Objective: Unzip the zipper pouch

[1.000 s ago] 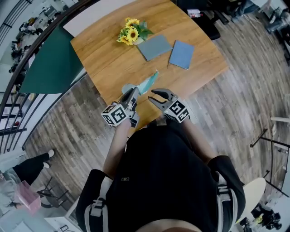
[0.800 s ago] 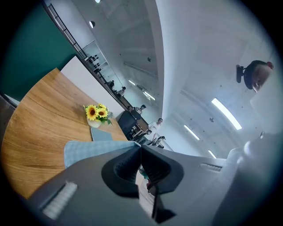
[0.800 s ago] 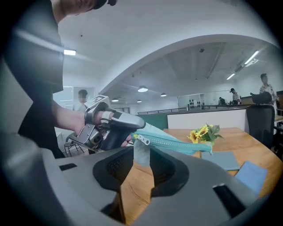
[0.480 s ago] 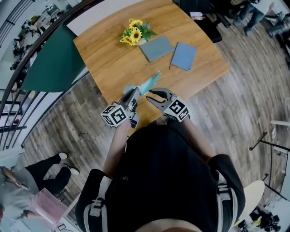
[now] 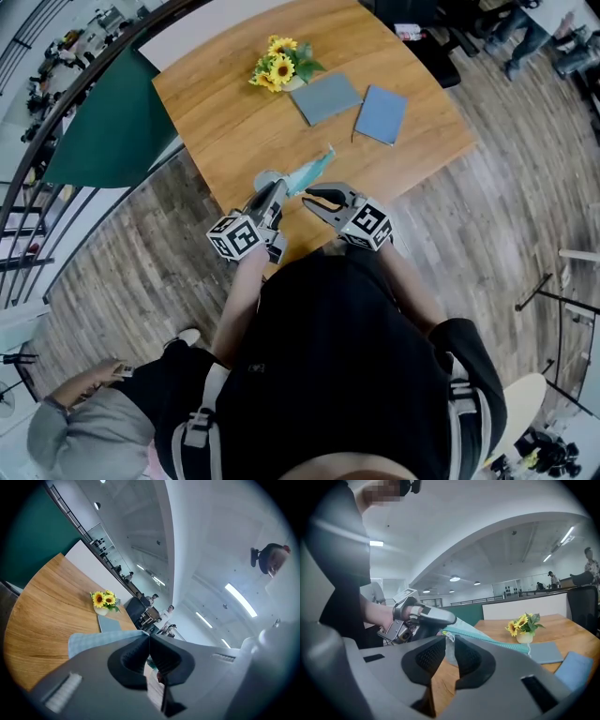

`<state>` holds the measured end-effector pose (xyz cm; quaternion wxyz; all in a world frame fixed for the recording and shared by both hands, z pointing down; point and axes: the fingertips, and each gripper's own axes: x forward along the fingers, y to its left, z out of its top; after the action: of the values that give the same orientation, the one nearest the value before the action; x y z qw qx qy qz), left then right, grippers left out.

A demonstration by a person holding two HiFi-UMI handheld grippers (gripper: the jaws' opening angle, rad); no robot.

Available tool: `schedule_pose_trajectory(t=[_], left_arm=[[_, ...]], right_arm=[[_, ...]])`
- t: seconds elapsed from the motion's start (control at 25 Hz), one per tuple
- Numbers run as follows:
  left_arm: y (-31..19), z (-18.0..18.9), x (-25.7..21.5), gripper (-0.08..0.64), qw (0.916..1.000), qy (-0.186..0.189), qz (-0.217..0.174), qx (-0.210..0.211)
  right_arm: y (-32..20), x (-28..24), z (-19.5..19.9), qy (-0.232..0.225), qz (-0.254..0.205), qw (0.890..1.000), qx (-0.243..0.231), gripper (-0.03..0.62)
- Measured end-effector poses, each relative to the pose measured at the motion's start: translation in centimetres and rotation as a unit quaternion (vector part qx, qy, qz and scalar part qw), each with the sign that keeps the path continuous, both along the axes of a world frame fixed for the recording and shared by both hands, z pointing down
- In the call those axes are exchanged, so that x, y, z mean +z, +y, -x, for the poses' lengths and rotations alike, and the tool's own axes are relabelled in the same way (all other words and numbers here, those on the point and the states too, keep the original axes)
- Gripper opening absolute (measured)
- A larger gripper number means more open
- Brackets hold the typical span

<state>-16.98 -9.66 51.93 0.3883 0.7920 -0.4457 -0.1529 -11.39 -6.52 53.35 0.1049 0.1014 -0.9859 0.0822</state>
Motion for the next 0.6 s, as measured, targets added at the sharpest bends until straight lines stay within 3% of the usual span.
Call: schedule_pose_trajectory(t=[0.6], left_arm=[[0.18,-0.19,0.43,0.006,1.0000,0.003,0.004,0.006]], right_arm=[[0.41,0.13,0.66,0.010,-0.007,1.000,0.003,0.009]])
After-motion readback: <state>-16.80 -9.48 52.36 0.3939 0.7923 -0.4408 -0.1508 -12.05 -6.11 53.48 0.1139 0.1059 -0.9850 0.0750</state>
